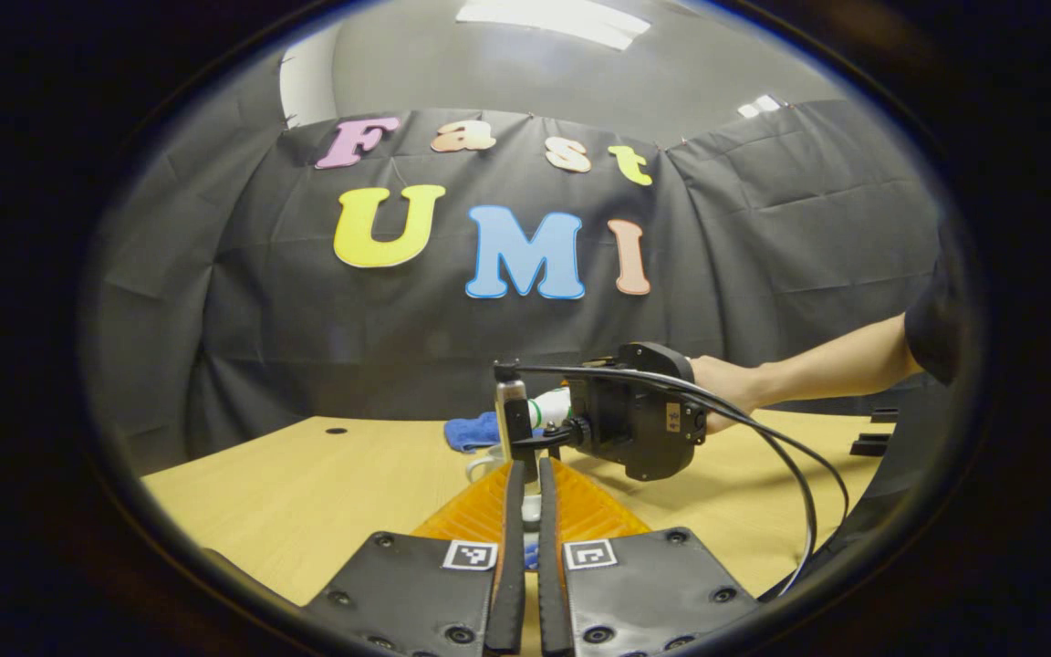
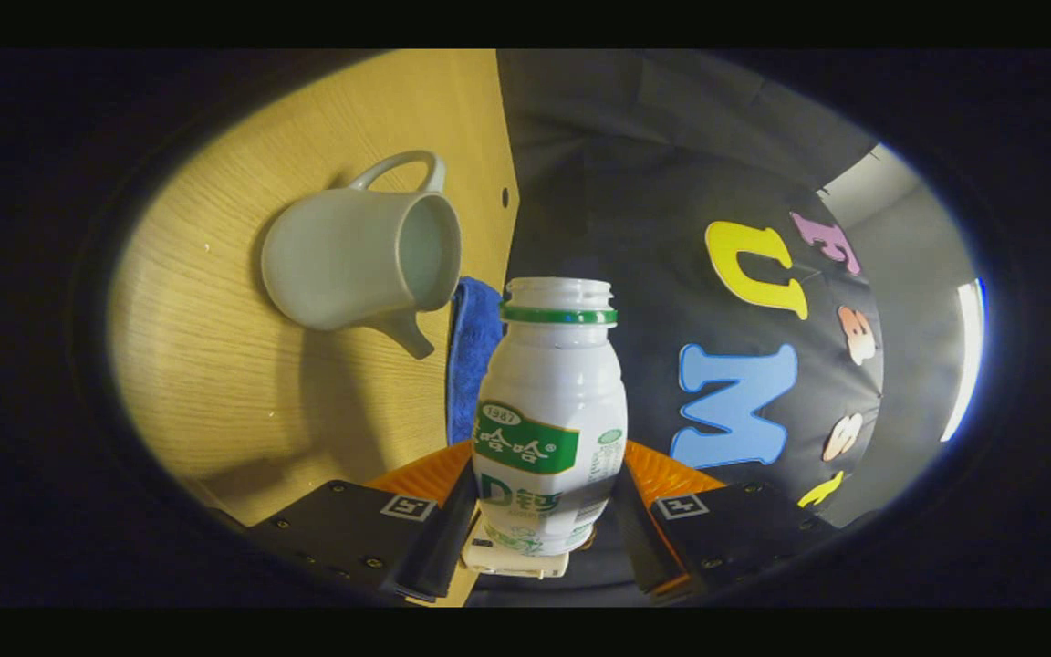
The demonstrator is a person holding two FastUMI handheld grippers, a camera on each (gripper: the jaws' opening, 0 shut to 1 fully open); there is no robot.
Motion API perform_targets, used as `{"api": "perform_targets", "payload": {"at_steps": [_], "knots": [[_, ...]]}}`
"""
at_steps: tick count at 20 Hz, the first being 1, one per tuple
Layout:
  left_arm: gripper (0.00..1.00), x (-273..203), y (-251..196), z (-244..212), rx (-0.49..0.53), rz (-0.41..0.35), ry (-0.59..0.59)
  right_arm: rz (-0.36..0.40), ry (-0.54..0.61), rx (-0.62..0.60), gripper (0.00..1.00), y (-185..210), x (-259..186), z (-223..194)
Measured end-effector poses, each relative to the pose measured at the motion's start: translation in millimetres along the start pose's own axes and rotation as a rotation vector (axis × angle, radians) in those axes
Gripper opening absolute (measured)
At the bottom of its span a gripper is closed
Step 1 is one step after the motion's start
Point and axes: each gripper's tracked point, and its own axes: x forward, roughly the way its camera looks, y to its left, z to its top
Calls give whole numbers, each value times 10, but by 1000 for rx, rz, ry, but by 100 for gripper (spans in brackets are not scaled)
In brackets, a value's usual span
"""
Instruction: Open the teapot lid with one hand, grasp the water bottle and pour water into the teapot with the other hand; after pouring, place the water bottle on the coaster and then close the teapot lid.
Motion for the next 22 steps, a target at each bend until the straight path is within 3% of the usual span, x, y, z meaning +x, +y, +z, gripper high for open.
{"api": "perform_targets", "payload": {"at_steps": [2,10,12,22], "knots": [[17,4,-4,-3,0,0,1,9,0,-15,72,11,2,-5],[13,-2,-7,-29,10,5,10,-14,-14,-88,72,-82,11,18],[17,-3,-5,-24,7,2,8,-21,-14,-107,72,-118,27,11],[17,-7,-2,-12,10,3,7,-53,-27,-164,72,-232,48,15]]}}
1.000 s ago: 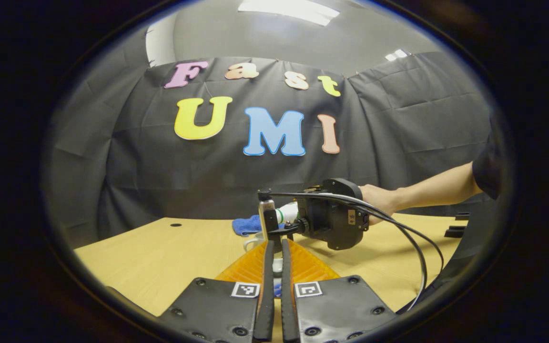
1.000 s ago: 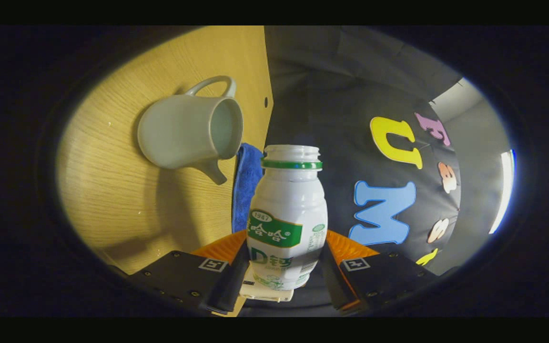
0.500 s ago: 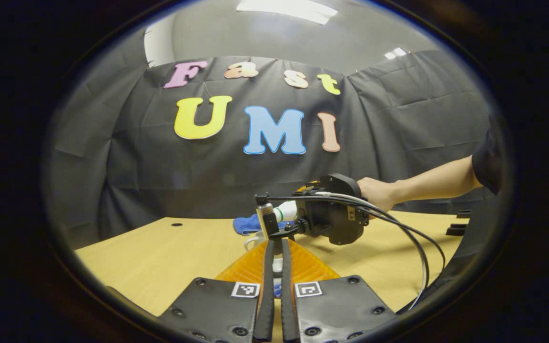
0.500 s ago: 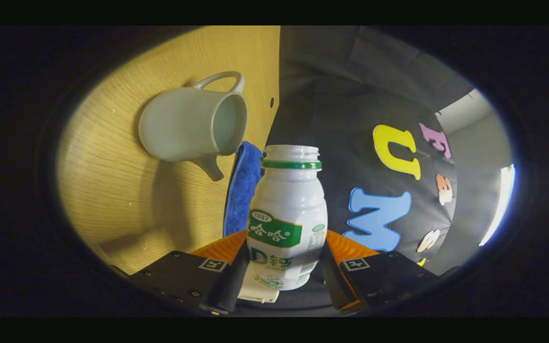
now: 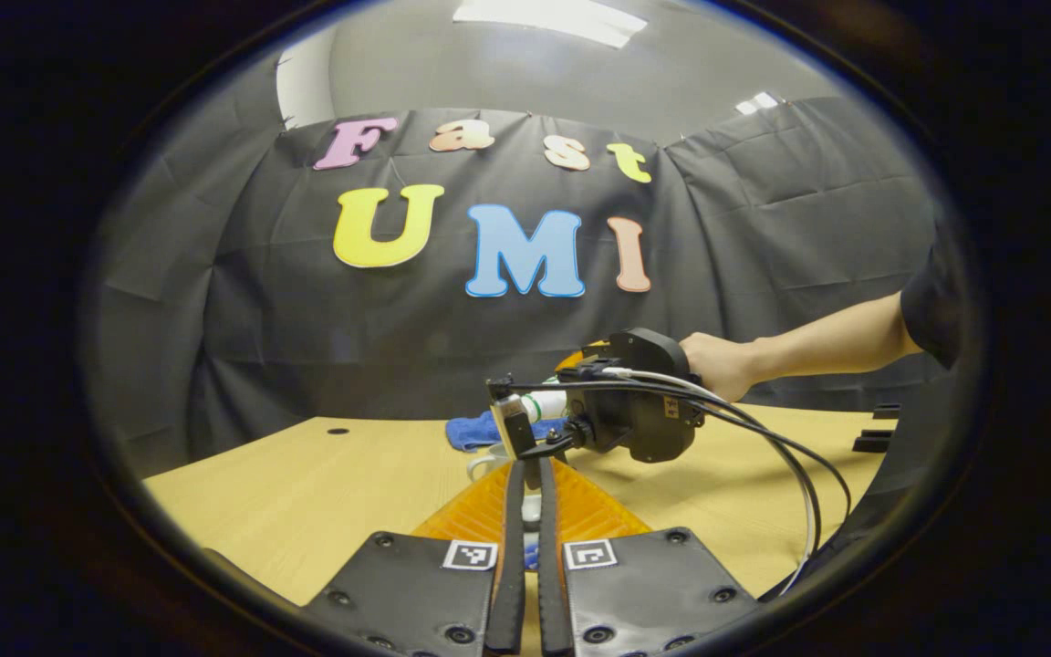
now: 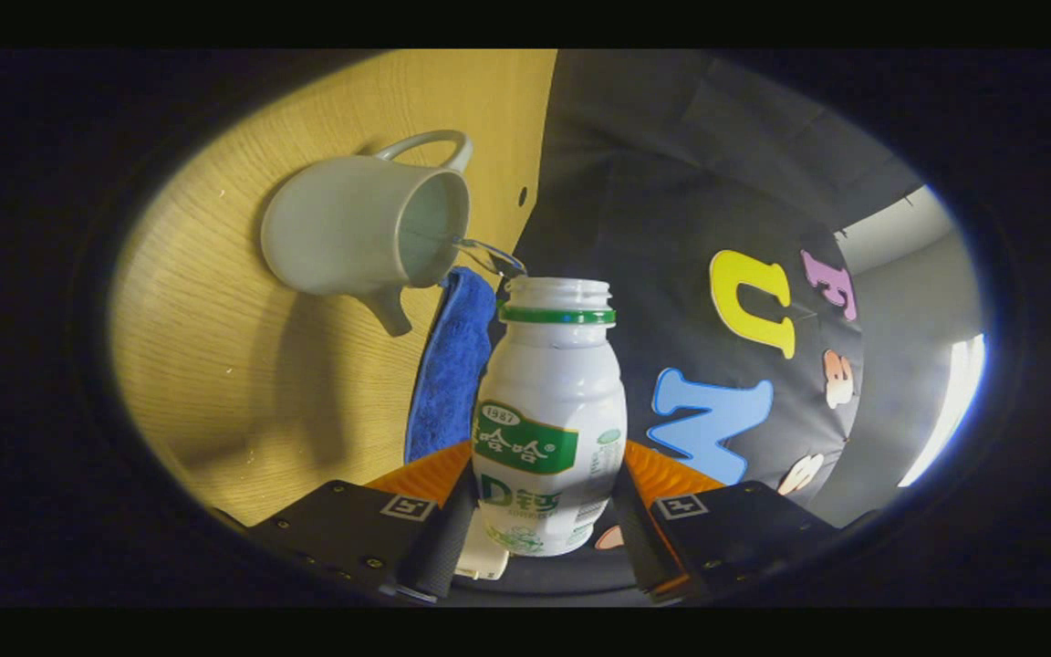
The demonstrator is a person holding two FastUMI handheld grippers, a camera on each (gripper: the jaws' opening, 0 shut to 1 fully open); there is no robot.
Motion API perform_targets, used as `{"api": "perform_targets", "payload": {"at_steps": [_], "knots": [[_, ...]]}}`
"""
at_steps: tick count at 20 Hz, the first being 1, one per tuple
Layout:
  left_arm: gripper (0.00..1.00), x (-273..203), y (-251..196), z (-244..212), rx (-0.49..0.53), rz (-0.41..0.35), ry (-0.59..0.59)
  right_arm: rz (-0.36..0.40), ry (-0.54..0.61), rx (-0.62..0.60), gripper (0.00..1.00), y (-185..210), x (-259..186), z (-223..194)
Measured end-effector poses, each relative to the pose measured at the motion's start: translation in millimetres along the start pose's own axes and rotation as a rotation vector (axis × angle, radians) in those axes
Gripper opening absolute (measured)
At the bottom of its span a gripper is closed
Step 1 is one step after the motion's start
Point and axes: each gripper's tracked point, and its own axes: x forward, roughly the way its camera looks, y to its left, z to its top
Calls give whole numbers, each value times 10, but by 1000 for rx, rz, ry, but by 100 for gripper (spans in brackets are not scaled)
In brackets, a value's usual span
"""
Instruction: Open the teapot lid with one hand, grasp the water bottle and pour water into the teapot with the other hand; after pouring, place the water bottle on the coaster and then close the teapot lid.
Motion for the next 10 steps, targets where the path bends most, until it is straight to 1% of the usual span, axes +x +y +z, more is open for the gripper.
{"api": "perform_targets", "payload": {"at_steps": [2,3,4,10], "knots": [[17,3,1,0,-1,-1,2,-6,-3,-10,72,-24,2,11],[12,-1,-4,3,-2,-1,2,-9,-5,-14,72,-26,-6,14],[17,-6,-10,-1,-2,-2,3,-10,-6,-19,72,-25,-5,25],[17,1,-24,6,2,-7,1,-17,-10,-47,72,-74,3,26]]}}
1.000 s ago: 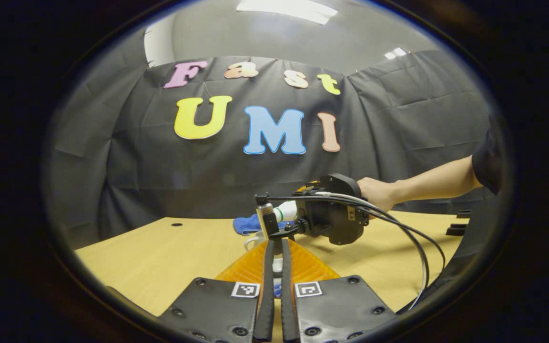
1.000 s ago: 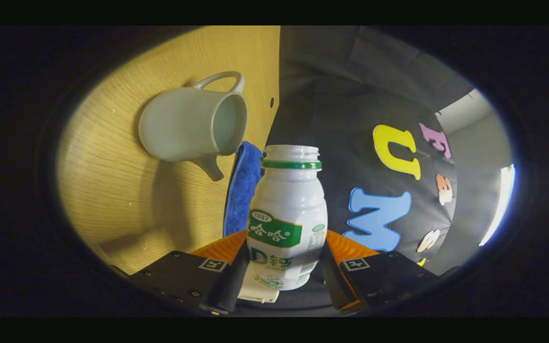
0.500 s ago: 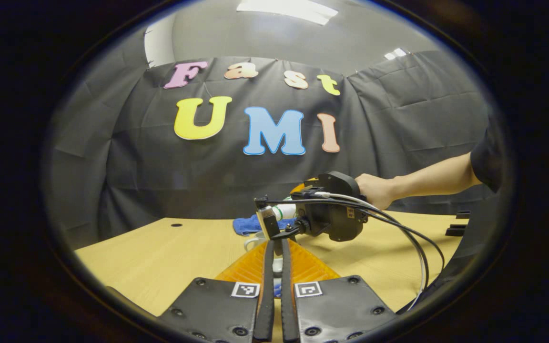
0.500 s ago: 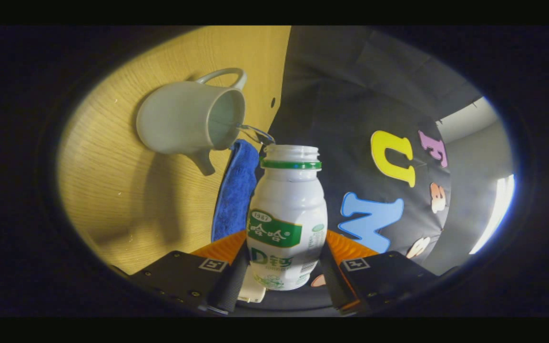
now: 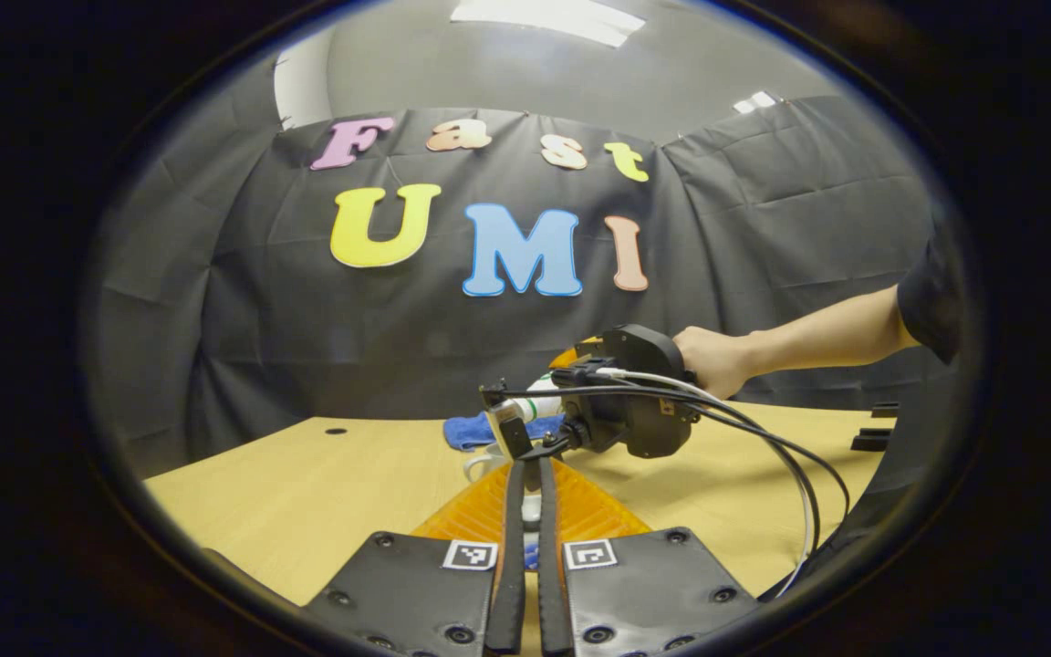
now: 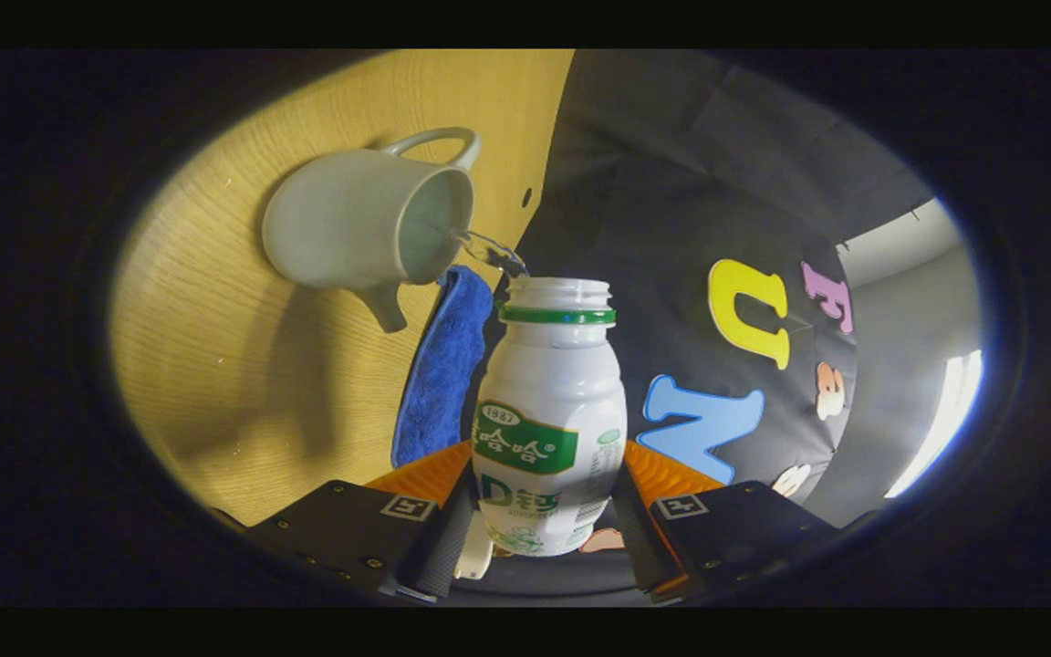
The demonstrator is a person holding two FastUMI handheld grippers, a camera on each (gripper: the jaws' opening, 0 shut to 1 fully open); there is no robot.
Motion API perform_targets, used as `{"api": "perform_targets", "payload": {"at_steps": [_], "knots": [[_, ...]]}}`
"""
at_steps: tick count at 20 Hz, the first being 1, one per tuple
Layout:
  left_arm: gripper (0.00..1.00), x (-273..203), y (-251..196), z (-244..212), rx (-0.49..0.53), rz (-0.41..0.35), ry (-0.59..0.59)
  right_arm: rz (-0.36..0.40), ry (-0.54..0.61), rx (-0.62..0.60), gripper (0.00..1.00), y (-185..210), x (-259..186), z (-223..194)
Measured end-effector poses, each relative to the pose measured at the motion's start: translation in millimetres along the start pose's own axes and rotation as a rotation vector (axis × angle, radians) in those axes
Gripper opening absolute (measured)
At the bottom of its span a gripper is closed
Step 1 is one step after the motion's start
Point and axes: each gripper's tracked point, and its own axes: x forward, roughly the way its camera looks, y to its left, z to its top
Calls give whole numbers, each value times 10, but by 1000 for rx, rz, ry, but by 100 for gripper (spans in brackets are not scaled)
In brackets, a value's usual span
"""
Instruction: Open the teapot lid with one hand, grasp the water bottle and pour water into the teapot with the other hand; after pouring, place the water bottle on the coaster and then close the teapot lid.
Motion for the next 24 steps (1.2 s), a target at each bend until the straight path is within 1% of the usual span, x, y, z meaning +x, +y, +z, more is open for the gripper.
{"api": "perform_targets", "payload": {"at_steps": [1,2,3,16,23,24], "knots": [[17,4,4,5,-2,2,0,-3,0,-5,72,-7,1,3],[13,-5,12,-6,-4,3,1,-6,0,-10,72,-18,0,-1],[17,0,14,2,-5,3,1,-8,-1,-17,72,-30,1,2],[17,-11,-2,14,1,1,0,-33,-7,-98,72,-150,42,-9],[17,-14,12,29,2,1,-3,-34,-20,-136,72,-179,42,45],[13,-24,8,24,2,1,-3,-33,-22,-140,72,-180,42,59]]}}
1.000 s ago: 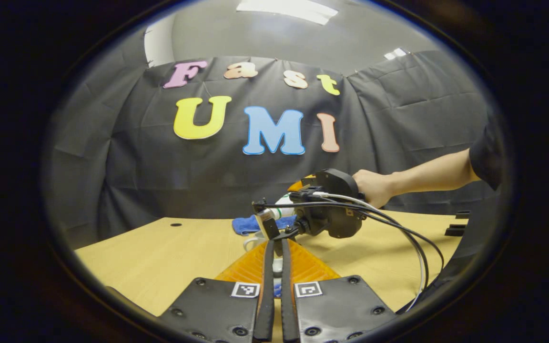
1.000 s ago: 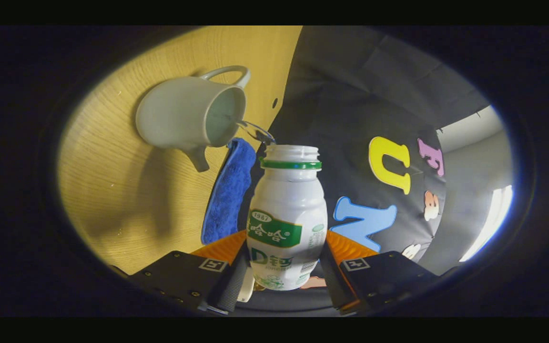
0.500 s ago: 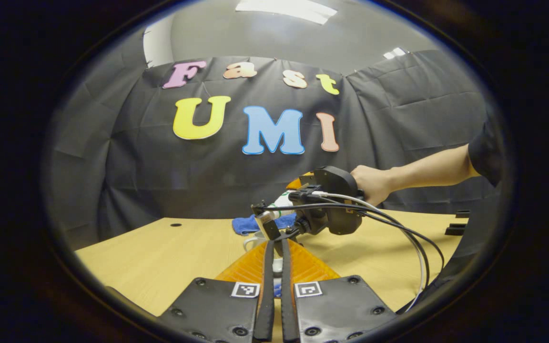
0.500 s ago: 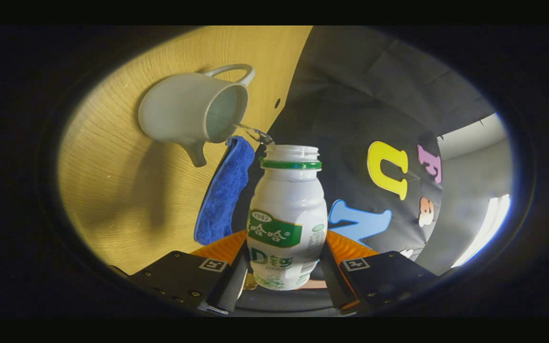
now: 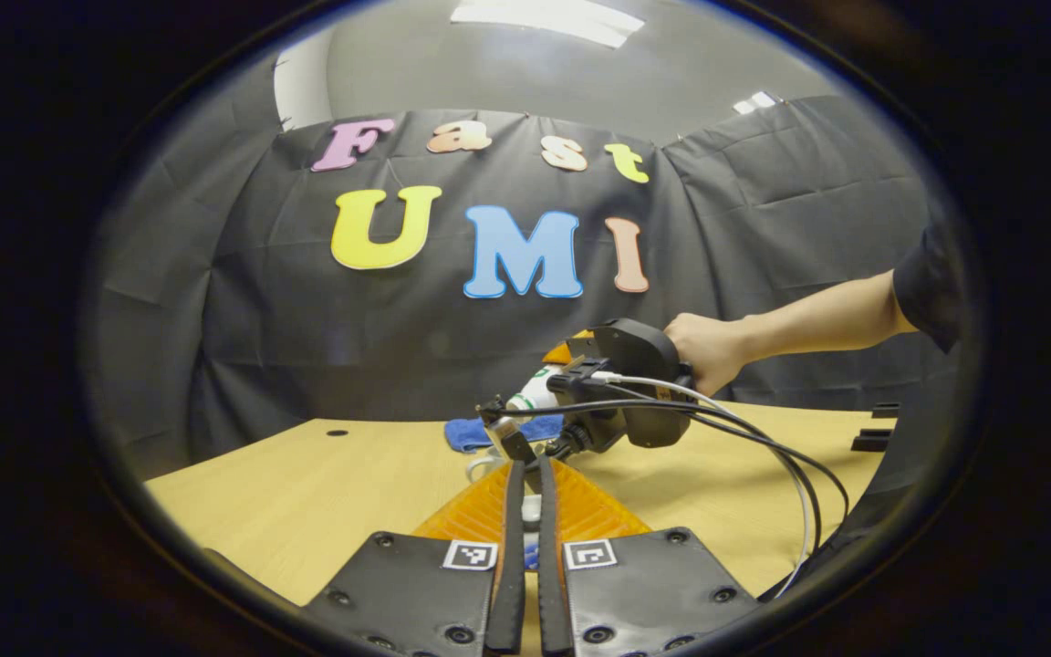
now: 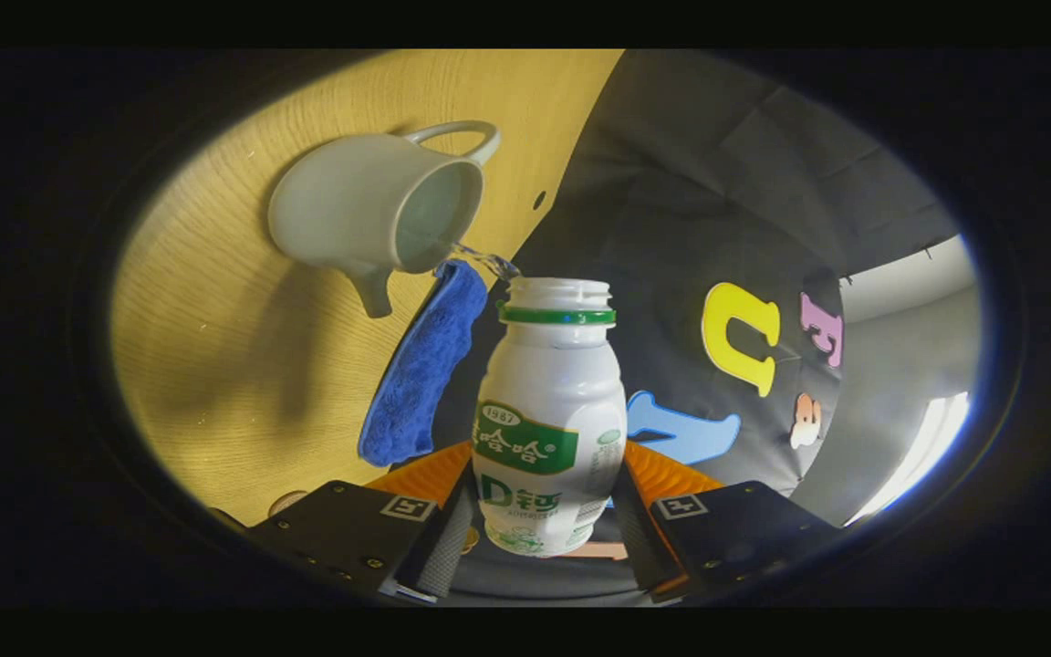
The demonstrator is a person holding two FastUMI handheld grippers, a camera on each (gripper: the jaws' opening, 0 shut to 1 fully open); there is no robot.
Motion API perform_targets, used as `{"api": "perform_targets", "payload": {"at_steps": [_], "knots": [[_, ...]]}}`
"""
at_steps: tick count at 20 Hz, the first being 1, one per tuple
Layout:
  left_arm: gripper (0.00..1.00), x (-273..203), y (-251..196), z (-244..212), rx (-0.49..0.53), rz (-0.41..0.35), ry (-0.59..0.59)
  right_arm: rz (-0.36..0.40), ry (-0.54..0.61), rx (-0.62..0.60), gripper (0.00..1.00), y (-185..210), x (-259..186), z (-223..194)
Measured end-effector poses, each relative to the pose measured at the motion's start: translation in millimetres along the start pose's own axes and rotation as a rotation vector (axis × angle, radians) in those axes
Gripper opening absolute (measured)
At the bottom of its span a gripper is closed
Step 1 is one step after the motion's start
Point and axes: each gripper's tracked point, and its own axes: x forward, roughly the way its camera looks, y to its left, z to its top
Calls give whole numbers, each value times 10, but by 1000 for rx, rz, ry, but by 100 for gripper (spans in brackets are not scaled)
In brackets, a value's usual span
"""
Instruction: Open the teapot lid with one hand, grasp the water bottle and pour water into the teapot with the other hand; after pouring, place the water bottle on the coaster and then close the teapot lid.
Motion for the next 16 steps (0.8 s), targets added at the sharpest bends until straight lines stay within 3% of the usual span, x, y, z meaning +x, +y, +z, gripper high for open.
{"api": "perform_targets", "payload": {"at_steps": [1,2,3,16], "knots": [[17,0,4,0,0,1,0,1,-2,-4,72,3,6,9],[13,0,4,-6,0,0,0,2,-4,-11,72,1,5,17],[17,4,7,-2,0,0,1,3,-6,-18,72,0,1,32],[17,-10,12,28,10,3,-4,1,-11,-63,72,15,-6,65]]}}
